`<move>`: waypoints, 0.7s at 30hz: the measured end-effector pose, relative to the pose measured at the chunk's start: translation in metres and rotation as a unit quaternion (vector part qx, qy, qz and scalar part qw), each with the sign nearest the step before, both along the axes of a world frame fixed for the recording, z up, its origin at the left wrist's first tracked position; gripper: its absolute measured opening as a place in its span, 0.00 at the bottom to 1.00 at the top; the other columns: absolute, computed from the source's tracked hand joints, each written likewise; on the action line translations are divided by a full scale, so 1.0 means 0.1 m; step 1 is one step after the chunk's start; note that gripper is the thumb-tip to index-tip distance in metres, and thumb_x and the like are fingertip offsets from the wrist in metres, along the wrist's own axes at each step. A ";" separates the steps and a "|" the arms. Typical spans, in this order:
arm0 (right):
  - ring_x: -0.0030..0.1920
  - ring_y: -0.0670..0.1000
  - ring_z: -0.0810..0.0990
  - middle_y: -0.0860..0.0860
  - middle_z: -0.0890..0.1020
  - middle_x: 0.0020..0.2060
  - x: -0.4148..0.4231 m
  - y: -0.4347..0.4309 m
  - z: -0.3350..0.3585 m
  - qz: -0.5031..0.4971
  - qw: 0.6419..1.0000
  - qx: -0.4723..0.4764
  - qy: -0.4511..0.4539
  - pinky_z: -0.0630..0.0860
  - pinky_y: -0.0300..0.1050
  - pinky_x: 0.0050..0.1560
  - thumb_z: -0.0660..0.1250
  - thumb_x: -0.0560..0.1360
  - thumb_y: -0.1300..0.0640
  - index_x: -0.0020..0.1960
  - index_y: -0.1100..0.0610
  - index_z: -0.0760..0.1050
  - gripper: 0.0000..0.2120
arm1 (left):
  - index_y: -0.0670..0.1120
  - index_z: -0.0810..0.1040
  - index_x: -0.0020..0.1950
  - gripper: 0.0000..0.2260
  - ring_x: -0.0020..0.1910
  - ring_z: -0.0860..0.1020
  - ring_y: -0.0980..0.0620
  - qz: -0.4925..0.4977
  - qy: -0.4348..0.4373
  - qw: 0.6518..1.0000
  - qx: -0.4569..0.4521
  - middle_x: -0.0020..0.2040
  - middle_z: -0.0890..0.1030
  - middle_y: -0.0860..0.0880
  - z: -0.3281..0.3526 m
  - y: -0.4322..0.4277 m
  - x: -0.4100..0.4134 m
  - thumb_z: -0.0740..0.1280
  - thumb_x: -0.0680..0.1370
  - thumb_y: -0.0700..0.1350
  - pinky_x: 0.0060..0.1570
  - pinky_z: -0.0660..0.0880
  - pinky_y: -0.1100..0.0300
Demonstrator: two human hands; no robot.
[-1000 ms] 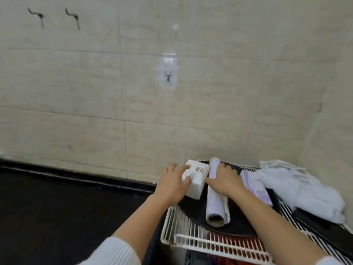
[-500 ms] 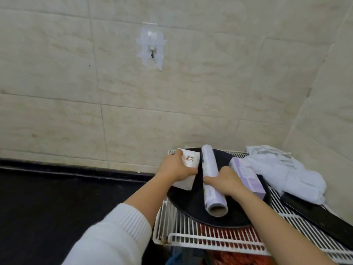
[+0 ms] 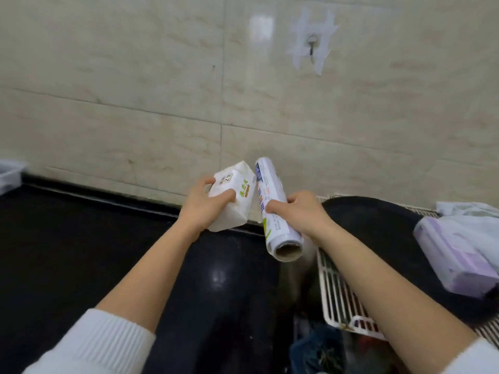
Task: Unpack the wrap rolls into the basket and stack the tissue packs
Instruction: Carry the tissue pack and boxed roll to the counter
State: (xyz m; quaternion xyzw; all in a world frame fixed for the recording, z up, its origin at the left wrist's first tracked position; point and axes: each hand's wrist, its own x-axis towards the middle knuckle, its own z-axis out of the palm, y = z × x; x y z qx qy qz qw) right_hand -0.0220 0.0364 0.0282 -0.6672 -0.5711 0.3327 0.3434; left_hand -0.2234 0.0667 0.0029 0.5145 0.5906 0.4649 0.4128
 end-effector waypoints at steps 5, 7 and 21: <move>0.43 0.51 0.82 0.53 0.83 0.48 -1.34 -0.02 -1.01 0.026 0.997 -0.072 -0.029 0.76 0.43 0.37 0.72 0.63 0.44 0.56 0.56 0.77 0.25 | 0.59 0.64 0.70 0.35 0.54 0.75 0.48 0.085 0.131 0.986 -0.056 0.63 0.76 0.50 -0.89 -0.32 -1.24 0.68 0.64 0.60 0.51 0.75 0.51; 0.45 0.53 0.81 0.53 0.82 0.50 -1.77 -0.14 -1.43 0.028 0.995 -0.095 -0.034 0.77 0.44 0.39 0.71 0.64 0.44 0.55 0.56 0.75 0.25 | 0.60 0.63 0.70 0.33 0.50 0.74 0.47 0.100 0.177 0.973 -0.106 0.62 0.75 0.47 -1.25 -0.45 -1.65 0.67 0.66 0.61 0.50 0.73 0.52; 0.56 0.57 0.77 0.56 0.73 0.59 -2.79 -0.67 -2.63 0.079 0.970 -0.135 -0.185 0.75 0.50 0.52 0.65 0.73 0.45 0.72 0.55 0.56 0.33 | 0.60 0.58 0.72 0.31 0.62 0.64 0.47 0.086 0.301 0.934 -0.170 0.67 0.62 0.48 -2.37 -0.97 -2.45 0.67 0.72 0.58 0.49 0.73 0.51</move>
